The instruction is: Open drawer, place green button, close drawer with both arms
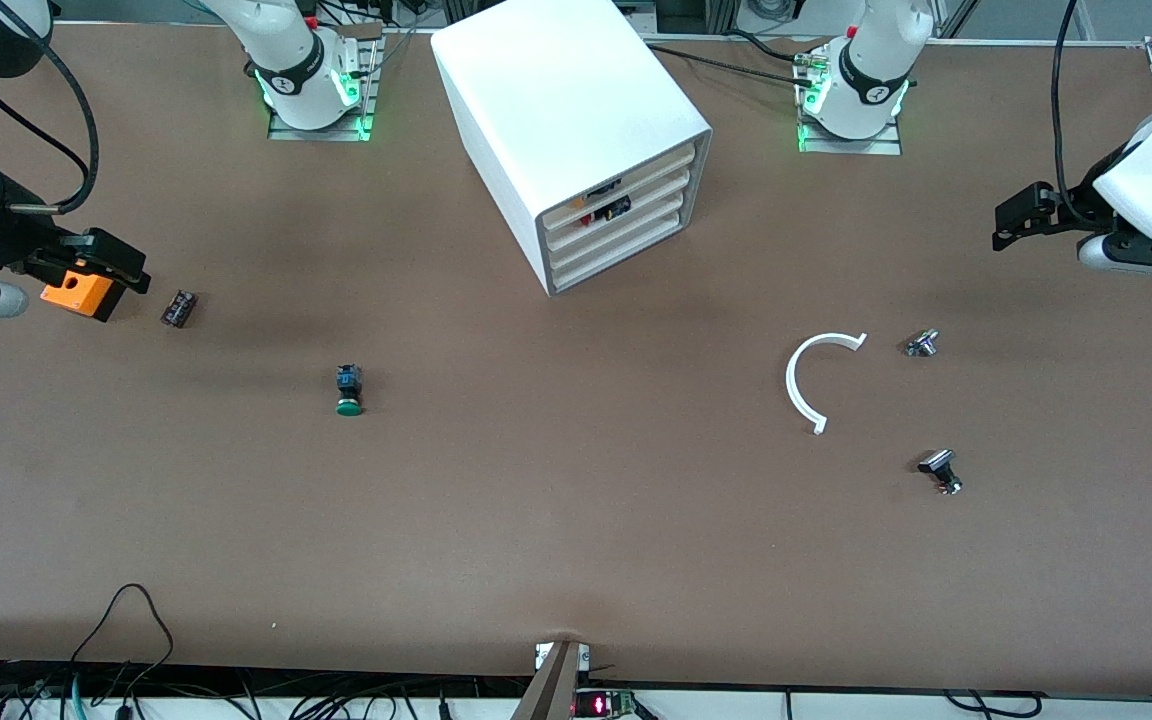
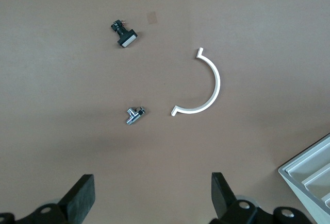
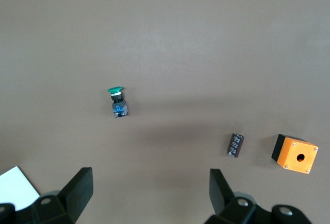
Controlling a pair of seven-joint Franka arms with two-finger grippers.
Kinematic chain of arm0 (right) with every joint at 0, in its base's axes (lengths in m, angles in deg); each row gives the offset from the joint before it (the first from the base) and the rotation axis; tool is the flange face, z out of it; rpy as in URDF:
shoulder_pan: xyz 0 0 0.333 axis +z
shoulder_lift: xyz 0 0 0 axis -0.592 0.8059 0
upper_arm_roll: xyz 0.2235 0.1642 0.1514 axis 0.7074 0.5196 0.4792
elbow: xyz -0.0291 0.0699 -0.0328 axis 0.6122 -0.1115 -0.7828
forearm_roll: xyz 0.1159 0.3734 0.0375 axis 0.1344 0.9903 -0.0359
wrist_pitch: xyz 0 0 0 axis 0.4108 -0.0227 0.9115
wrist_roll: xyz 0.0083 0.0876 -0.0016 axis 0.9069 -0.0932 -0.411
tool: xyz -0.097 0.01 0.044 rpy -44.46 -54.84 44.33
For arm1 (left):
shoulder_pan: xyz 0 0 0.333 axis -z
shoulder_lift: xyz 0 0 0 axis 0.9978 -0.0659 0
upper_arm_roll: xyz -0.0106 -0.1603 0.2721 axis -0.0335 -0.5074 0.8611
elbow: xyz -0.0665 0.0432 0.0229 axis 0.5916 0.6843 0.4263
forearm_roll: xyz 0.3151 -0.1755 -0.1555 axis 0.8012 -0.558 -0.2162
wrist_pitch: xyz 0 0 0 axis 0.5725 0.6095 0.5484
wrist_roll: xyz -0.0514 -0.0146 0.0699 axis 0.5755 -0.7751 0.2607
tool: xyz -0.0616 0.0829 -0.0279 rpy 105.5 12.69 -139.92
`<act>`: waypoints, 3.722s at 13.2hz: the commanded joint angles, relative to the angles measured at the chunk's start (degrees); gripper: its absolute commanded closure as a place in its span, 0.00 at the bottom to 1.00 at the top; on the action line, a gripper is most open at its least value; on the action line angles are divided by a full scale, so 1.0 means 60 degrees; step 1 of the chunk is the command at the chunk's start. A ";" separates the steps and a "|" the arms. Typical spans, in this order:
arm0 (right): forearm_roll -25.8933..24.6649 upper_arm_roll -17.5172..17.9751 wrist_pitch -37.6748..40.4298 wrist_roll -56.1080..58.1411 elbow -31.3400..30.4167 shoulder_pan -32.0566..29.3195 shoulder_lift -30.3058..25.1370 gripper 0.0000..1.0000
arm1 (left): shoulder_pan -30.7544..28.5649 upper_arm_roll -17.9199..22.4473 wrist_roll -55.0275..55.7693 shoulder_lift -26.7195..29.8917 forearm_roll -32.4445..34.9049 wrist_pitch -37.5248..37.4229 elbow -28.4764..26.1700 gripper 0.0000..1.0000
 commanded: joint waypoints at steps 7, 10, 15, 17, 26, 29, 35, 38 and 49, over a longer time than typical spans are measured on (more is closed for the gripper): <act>0.0103 0.0048 0.0086 0.0315 -0.0098 -0.0095 -0.0145 0.00 | 0.0058 -0.0035 0.0144 -0.0254 0.0090 -0.0260 0.0434 0.01; 0.0132 0.0165 0.0233 0.0373 -0.0171 -0.0066 -0.0145 0.00 | 0.0058 -0.0035 0.0144 -0.0254 0.0075 -0.0275 0.0434 0.01; 0.0716 0.0195 0.0073 0.1225 -0.0712 0.0081 0.0893 0.00 | 0.0044 -0.0035 0.0144 -0.0269 -0.0071 -0.0260 0.0434 0.01; 0.1128 0.0180 -0.0452 0.1224 -0.1107 0.0052 0.1216 0.00 | 0.0015 -0.0021 0.0085 -0.0371 -0.0493 -0.0333 0.0463 0.01; 0.1085 0.0180 -0.3790 0.1282 -0.2909 0.0739 0.2299 0.00 | 0.0131 -0.0239 -0.0541 -0.0576 -0.2766 -0.2995 0.0434 0.01; 0.1084 0.0180 -0.4598 0.1282 -0.2998 0.0973 0.2973 0.00 | 0.0132 -0.0606 -0.2063 -0.0853 -0.2767 -0.3540 0.0317 0.01; 0.1040 0.0180 -0.6913 0.1283 -0.3716 0.1135 0.3897 0.00 | 0.0132 -0.0797 -0.3870 -0.2246 -0.4521 -0.2124 -0.0295 0.01; 0.1084 0.0180 -0.7295 0.1166 -0.3716 0.1487 0.4205 0.00 | 0.0132 -0.1307 -0.3987 -0.2377 -0.5547 -0.0573 -0.1262 0.01; 0.0997 0.0107 -0.7296 0.1370 -0.3672 0.1487 0.4352 0.79 | 0.0175 -0.2848 -0.6429 -0.3636 -0.9440 0.3385 -0.3811 0.02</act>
